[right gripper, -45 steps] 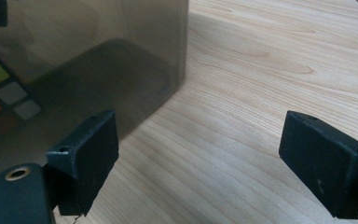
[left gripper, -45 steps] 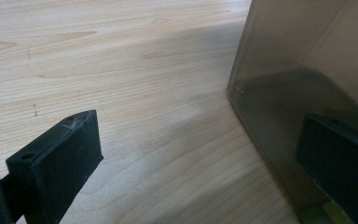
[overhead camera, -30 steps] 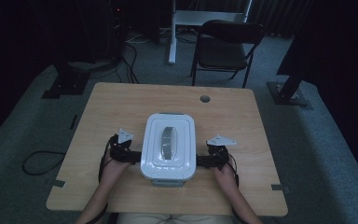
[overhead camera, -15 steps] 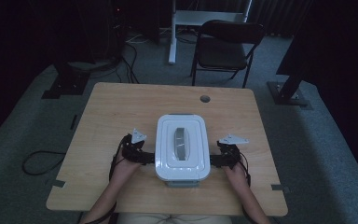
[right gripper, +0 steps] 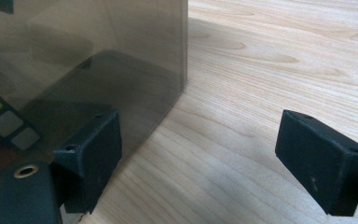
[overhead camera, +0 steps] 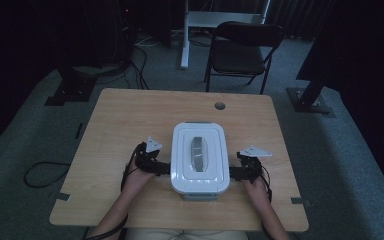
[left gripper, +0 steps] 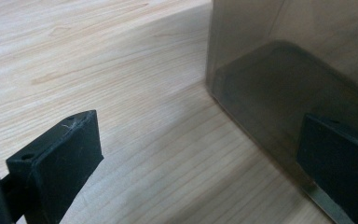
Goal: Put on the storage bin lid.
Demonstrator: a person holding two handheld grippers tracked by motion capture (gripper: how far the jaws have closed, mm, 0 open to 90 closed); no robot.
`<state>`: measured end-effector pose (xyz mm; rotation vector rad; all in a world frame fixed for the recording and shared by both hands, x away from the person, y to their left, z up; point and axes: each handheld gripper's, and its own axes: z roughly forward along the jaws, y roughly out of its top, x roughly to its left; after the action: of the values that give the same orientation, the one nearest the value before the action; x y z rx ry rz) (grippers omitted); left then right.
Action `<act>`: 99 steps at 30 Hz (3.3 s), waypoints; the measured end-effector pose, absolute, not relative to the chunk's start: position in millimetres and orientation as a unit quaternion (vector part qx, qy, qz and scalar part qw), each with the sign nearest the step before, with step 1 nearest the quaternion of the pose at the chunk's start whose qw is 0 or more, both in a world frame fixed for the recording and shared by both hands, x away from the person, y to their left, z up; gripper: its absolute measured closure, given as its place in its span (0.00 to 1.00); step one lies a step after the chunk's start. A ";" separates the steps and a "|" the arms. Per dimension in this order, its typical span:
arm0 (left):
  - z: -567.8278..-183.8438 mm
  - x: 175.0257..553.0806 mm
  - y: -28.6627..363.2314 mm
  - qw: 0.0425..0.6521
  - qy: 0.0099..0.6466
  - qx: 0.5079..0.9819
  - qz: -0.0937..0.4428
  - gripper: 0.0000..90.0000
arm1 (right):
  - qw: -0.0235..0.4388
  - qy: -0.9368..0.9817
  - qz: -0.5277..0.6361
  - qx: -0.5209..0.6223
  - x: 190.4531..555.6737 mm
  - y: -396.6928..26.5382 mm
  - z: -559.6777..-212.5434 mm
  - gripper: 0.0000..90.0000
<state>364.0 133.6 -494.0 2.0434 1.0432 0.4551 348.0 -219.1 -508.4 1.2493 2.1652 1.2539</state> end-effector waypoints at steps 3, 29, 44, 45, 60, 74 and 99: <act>-495.8 366.2 133.3 0.392 0.414 0.803 0.176 0.01 | 0.168 0.763 0.441 0.441 348.6 -220.1 -508.5 0.15; -489.5 371.4 151.0 0.430 0.397 0.791 0.180 0.01 | 0.203 0.758 0.419 0.456 350.0 -223.9 -503.2 0.14; -486.9 368.4 157.9 0.432 0.400 0.789 0.179 0.01 | 0.207 0.756 0.422 0.455 350.6 -224.3 -500.6 0.14; -486.9 368.0 159.3 0.432 0.402 0.787 0.176 0.01 | 0.207 0.756 0.422 0.455 350.4 -224.8 -500.6 0.14; -491.9 361.7 182.6 0.415 0.423 0.786 0.176 0.01 | 0.220 0.747 0.410 0.474 345.6 -235.1 -502.9 0.14; -500.7 350.4 208.0 0.404 0.450 0.778 0.171 0.01 | 0.230 0.735 0.403 0.494 335.4 -255.0 -503.9 0.14; -505.2 325.2 255.3 0.393 0.509 0.743 0.183 0.01 | 0.257 0.706 0.379 0.541 315.0 -299.7 -508.1 0.14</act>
<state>325.2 255.3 -505.2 1.8862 1.2924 0.4638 315.0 -299.7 -508.1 1.4669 1.9156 1.0275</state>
